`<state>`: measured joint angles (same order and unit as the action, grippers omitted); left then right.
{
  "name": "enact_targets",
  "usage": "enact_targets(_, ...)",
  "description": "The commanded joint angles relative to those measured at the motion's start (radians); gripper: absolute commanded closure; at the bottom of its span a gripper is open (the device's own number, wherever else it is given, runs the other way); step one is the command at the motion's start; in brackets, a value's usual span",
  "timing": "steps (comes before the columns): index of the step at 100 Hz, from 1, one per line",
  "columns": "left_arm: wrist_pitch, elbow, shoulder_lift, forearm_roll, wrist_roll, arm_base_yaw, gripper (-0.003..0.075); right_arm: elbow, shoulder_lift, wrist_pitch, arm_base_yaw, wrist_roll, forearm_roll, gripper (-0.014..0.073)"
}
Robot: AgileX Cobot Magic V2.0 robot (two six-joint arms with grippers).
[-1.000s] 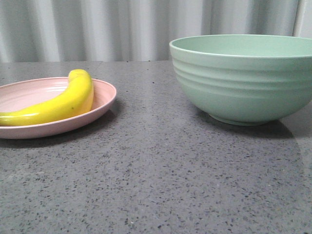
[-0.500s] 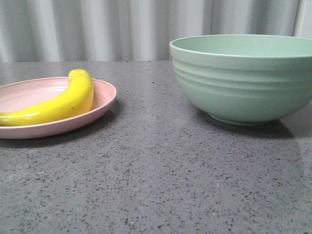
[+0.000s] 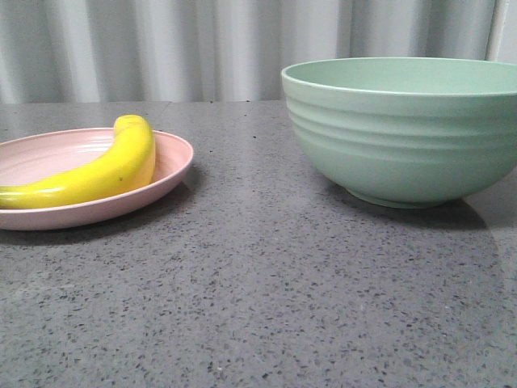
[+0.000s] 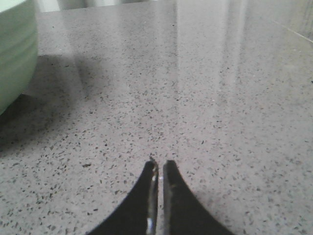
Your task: Transfer banana from pink plate to green bowl
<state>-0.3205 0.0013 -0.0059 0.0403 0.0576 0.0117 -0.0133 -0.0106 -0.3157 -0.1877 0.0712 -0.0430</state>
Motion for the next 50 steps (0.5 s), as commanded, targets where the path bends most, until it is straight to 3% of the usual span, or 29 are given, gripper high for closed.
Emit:
enact_targets(1, 0.044, 0.025, -0.031, 0.011, -0.006, -0.002, 0.0739, -0.025, -0.018, 0.024, -0.005, -0.007, 0.003, 0.0673)
enact_targets(50, 0.132, 0.025, -0.031, 0.008, -0.006, -0.002, 0.0739, -0.025, -0.018, 0.056, -0.005, -0.007, -0.023, 0.0673)
